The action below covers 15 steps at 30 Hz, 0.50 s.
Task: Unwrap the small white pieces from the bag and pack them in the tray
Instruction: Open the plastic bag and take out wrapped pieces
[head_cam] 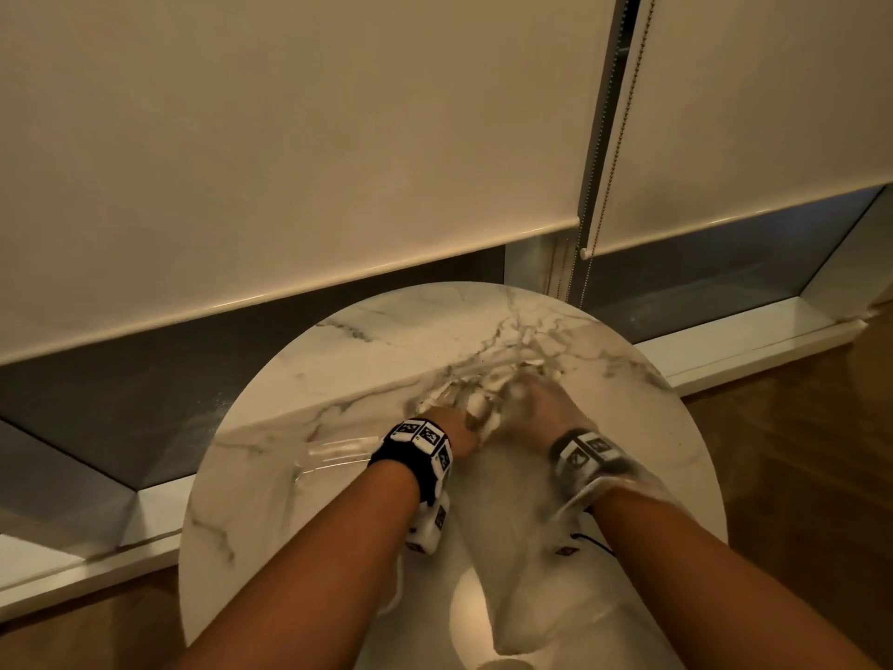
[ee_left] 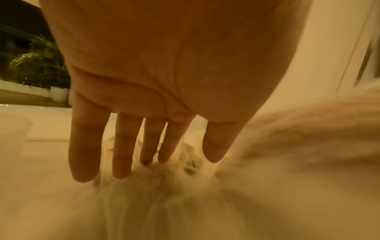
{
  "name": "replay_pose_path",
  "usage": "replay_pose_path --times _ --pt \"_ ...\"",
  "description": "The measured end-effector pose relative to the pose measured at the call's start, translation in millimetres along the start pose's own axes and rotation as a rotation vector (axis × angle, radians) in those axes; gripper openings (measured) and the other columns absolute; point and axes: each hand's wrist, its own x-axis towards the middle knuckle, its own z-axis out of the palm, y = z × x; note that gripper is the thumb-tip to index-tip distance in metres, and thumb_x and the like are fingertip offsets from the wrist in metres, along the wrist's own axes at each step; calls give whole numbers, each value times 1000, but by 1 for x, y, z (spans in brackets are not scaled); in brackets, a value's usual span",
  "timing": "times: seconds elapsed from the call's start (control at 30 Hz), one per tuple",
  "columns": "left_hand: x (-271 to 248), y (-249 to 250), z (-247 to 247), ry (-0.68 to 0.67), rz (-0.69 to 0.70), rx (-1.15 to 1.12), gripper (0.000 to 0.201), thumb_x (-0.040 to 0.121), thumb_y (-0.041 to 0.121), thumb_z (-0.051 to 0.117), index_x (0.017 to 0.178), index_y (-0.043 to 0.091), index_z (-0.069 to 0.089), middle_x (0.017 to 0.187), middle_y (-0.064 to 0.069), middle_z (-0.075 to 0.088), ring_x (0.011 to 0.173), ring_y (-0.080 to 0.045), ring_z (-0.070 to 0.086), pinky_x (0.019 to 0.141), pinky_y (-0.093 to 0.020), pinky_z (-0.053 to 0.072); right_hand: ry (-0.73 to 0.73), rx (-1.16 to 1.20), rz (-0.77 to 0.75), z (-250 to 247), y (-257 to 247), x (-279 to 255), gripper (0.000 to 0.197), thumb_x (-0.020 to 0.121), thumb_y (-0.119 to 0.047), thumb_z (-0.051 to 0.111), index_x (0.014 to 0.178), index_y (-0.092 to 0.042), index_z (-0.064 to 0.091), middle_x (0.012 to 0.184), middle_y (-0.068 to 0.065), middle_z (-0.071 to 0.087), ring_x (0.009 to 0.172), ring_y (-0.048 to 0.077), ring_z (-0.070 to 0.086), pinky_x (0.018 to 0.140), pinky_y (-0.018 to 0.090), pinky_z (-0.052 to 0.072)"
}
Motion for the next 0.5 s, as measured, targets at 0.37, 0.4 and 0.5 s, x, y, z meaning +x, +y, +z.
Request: replay_pose_path --times 0.37,0.4,0.5 --pt "-126 -82 10 361 -32 -178 17 93 41 56 94 29 68 93 12 70 86 -12 66 77 -31 53 11 -27 -91 -6 -2 7 40 96 -39 51 131 -22 57 138 5 57 128 21 52 108 35 38" --pt "-140 -89 23 363 -16 -208 15 93 41 57 92 31 68 90 15 68 81 -6 64 77 -31 53 -31 5 -51 -8 0 1 47 97 -40 54 140 -20 50 147 6 49 136 22 44 113 34 31" --pt "-173 -99 57 295 4 -213 21 92 52 56 97 37 68 92 20 65 83 0 60 76 -24 51 -44 135 105 -3 9 -10 50 95 -39 62 137 -16 50 142 7 52 130 25 49 105 31 34"
